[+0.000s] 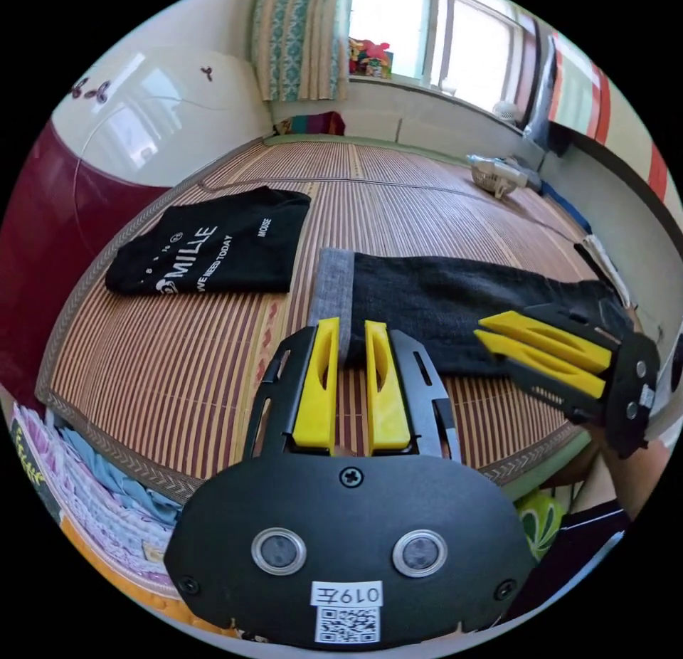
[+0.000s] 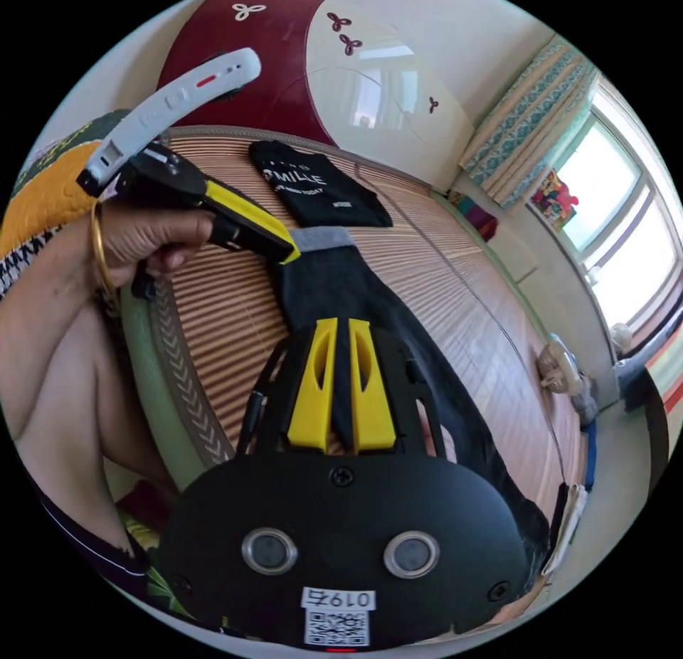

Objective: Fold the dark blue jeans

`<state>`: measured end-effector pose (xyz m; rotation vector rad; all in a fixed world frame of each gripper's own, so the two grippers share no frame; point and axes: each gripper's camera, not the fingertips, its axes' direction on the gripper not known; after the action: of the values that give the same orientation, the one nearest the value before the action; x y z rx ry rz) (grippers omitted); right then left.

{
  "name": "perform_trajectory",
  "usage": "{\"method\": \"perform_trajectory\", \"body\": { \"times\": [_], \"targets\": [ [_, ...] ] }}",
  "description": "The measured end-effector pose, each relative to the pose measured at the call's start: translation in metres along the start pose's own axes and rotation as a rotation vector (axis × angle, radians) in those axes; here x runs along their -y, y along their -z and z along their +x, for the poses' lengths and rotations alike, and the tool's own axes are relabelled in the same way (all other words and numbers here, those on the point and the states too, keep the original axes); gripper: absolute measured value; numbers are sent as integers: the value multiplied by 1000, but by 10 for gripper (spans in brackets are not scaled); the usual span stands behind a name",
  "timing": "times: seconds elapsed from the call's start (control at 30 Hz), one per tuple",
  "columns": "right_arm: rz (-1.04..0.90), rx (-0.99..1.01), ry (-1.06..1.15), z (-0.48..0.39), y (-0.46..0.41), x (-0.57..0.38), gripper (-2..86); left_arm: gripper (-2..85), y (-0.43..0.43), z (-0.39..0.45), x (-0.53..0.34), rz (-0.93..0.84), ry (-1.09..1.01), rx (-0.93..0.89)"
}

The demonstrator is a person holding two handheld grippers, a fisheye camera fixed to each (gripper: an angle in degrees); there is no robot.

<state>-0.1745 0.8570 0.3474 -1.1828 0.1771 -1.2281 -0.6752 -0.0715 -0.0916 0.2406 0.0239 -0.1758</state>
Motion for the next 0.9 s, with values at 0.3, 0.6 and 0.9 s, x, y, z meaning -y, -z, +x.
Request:
{"method": "perform_trajectory", "body": {
  "times": [0.3,0.6,0.9],
  "targets": [
    [-173,-49,-30,12,-14,-51,-9,40,-2,24,5,-28,-19,25],
    [-223,1,-87,18,-19,-44,-8,9,-7,46,5,-67,-85,-3],
    [-134,-174,-161,6,11,-69,0,33,33,78,-27,62,-269,172]
  ]
}}
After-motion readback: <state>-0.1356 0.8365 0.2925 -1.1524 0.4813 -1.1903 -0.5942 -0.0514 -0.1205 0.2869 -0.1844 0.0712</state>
